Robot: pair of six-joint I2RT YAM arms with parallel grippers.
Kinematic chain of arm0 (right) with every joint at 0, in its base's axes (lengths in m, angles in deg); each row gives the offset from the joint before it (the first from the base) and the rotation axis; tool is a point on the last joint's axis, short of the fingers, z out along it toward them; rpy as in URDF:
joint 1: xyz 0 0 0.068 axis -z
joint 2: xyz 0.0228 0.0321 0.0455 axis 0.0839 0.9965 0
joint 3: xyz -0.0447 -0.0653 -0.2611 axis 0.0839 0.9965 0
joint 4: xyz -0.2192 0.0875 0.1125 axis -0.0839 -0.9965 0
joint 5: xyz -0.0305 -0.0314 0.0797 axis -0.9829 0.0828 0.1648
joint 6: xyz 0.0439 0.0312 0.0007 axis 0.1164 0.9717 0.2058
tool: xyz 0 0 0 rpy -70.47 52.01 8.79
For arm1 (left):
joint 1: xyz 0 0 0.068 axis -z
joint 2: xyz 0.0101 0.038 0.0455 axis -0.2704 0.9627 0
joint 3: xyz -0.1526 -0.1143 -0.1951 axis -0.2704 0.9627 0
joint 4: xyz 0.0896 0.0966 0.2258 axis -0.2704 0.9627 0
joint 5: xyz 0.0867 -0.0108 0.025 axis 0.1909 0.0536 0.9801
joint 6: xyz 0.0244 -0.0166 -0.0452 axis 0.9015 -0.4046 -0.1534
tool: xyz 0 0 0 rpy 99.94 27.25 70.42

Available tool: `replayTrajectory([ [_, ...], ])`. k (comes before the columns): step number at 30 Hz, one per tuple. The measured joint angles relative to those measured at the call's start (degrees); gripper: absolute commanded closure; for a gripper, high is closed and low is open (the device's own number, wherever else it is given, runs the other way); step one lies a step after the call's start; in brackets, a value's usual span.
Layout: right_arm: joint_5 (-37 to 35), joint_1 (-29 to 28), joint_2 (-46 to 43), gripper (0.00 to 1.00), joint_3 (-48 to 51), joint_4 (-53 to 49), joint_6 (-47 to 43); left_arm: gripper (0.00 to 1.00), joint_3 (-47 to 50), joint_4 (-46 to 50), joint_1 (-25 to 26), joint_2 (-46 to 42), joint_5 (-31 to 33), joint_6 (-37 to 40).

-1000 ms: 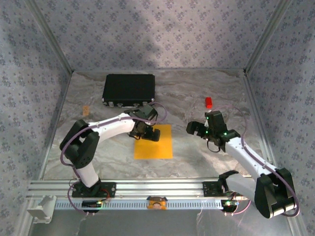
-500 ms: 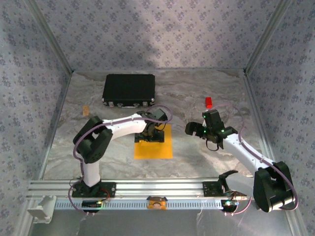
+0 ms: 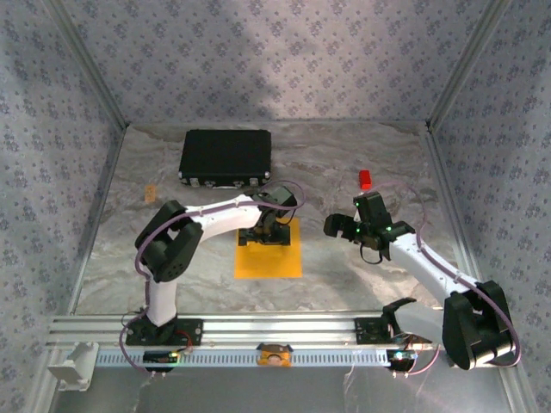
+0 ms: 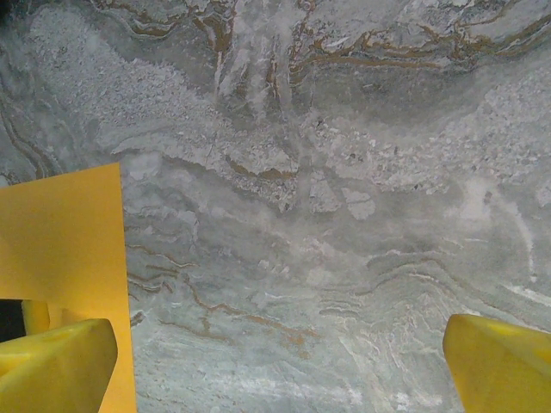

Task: Fold a paper plane with a square sheet of paper (pick it up from the middle)
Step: First fold the square sheet of paper in half at the center of the table.

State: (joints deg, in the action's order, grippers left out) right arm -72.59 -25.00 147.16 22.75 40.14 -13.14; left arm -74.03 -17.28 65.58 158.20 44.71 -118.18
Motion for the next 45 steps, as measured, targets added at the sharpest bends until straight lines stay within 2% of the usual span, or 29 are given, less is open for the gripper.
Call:
replayTrajectory([
  [36, -0.04, 0.0, 0.0, 0.01, 0.87, -0.02, 0.04, 0.05, -0.22, -0.42, 0.17, 1.7, -0.44, 1.09],
  [45, -1.07, 0.0, 0.0, 0.01, 0.85, -0.07, 0.31, 0.18, -0.31, -0.76, 0.76, 1.7, 0.0, 2.1],
])
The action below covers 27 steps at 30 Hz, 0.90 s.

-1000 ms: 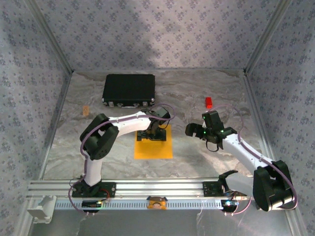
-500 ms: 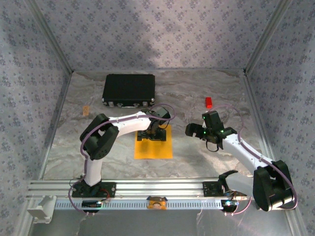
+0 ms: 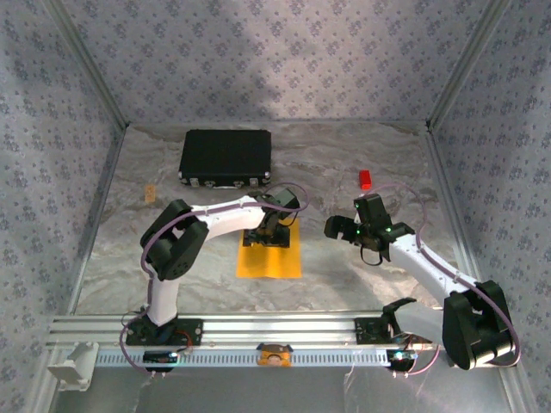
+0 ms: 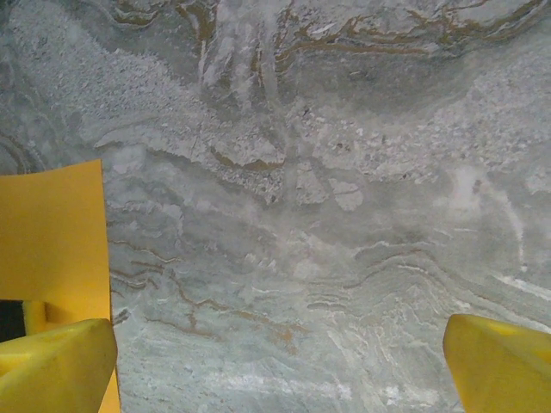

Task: Fold a paper plane with a square sheet of paper (pick it up from the middle)
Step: First fold the square sheet of paper in half at the center of the table.

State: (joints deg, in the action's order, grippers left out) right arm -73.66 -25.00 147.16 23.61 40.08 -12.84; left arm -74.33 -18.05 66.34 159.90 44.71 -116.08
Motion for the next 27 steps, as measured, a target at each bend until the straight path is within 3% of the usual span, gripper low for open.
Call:
replayTrajectory([
  [9, -5.46, 0.0, -1.75, 0.01, 0.0, -2.34, 2.62, 0.43, 0.9, -1.86, 0.74, -0.74, 0.63, 1.68],
  [20, -11.17, 0.5, -2.75, 0.01, 0.0, -4.74, 10.16, 0.56, 2.36, -5.14, 0.74, -4.94, -0.48, 3.08],
  [27, -11.39, 1.97, -4.76, 0.01, 0.0, -6.45, 11.39, 0.57, 3.06, -6.91, 0.2, -7.91, -2.12, 2.86],
])
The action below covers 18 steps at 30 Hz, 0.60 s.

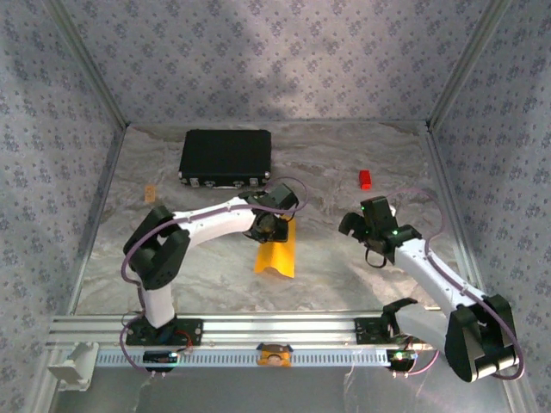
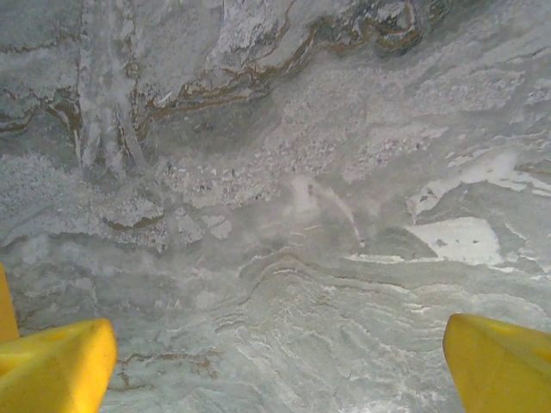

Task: Fold a paper plane with a square sheet of paper (pick it up from the middle)
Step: First fold the square sheet of paper in half at the center of the table.

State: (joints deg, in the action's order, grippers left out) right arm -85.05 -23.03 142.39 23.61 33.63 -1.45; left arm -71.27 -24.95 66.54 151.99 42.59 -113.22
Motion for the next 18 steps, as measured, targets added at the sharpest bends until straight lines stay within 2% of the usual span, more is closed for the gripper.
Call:
replayTrajectory([
  [10, 4.55, 4.33, -7.58, 0.01, 3.85, 4.39, -1.11, 0.56, 2.8, -5.35, -1.46, -4.24, -3.28, -0.02],
  [18, 10.45, 7.28, -12.26, 0.01, 6.01, 7.3, -3.65, 0.56, 5.44, -12.46, -2.43, -6.67, -11.21, -0.02],
])
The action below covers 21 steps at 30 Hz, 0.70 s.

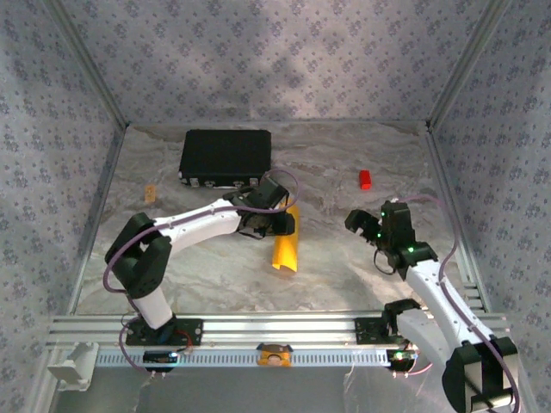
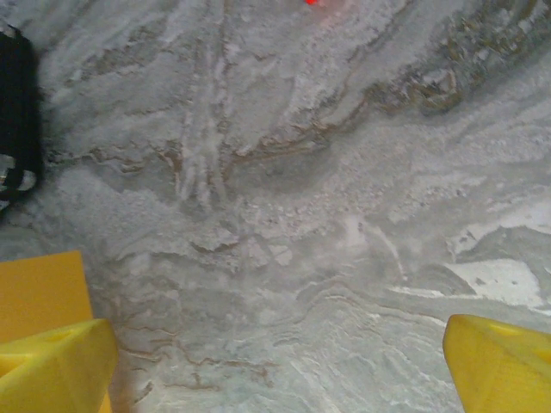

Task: Fold a paper plane with a square sheet of paper (pick it up from the middle)
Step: First fold the square sheet of paper in half at the center of the table.

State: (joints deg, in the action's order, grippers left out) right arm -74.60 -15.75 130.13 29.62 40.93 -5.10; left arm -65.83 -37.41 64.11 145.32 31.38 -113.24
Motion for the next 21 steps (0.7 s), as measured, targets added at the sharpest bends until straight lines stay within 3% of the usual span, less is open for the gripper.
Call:
replayTrajectory([
  [14, 5.03, 1.81, -1.14, 0.01, 0.0, 0.61, -1.2, 0.58, 4.39, -15.5, -2.8, 1.51, -18.45, -2.73],
  [21, 9.09, 1.86, 1.42, 0.03, 0.0, 2.51, -1.4, 0.58, 6.32, -18.12, -4.15, 4.98, -22.84, -4.76],
])
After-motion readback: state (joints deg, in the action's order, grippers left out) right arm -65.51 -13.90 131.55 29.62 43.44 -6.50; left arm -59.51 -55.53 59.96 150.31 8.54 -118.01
